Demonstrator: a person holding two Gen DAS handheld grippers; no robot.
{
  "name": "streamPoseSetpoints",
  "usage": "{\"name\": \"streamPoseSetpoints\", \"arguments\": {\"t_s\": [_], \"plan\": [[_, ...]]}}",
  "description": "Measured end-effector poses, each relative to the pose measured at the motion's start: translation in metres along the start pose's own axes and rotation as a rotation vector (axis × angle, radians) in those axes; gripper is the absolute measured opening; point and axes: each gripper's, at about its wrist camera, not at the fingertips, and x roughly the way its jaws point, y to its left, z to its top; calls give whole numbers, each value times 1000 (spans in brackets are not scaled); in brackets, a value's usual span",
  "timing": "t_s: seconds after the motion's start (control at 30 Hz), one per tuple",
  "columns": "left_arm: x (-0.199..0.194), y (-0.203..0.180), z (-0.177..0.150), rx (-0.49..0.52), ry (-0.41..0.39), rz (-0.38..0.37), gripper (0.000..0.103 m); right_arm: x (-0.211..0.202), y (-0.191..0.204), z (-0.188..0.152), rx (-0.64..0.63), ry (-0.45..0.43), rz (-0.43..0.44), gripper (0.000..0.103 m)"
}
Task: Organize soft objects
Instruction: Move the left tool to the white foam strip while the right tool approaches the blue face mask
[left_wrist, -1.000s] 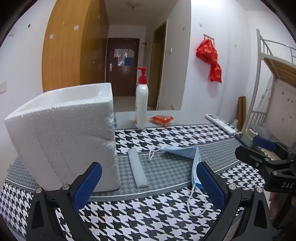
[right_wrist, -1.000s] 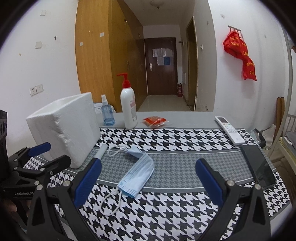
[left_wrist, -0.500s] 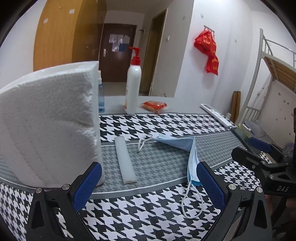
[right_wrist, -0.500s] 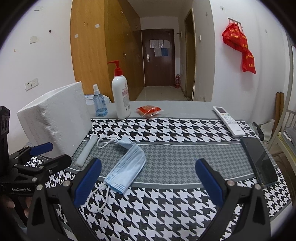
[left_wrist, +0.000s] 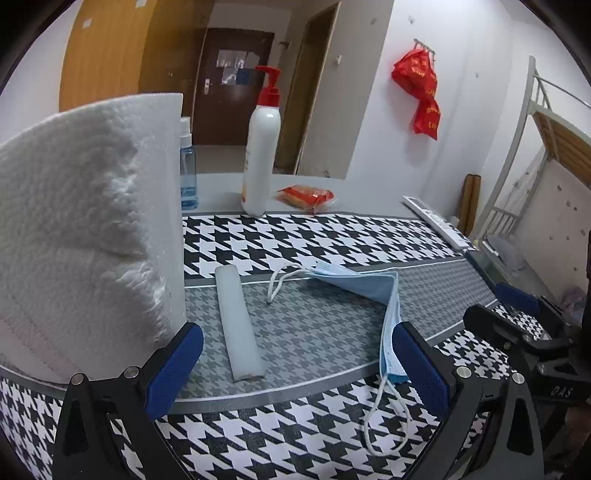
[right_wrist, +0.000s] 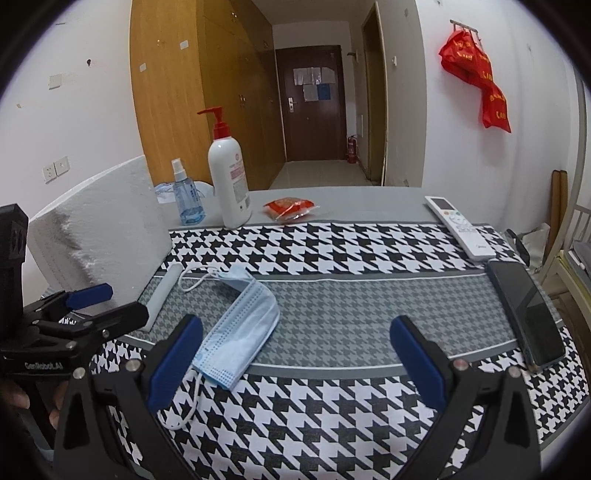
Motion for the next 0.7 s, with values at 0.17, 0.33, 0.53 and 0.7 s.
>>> {"name": "streamPoseSetpoints", "arguments": {"t_s": [0.17,0.33,0.53,0.7], "plan": [[6,0,2,8,2,57,102,9,3,3,-13,23,9,103],[8,7,3,-1,-18,125,102,15,11,4,-47,39,3,103],[13,7,3,14,2,179,102,20,12,2,-44,60,1,103],[17,6,4,26,18,206,98,24,13,3,-49,80,23,103]]}}
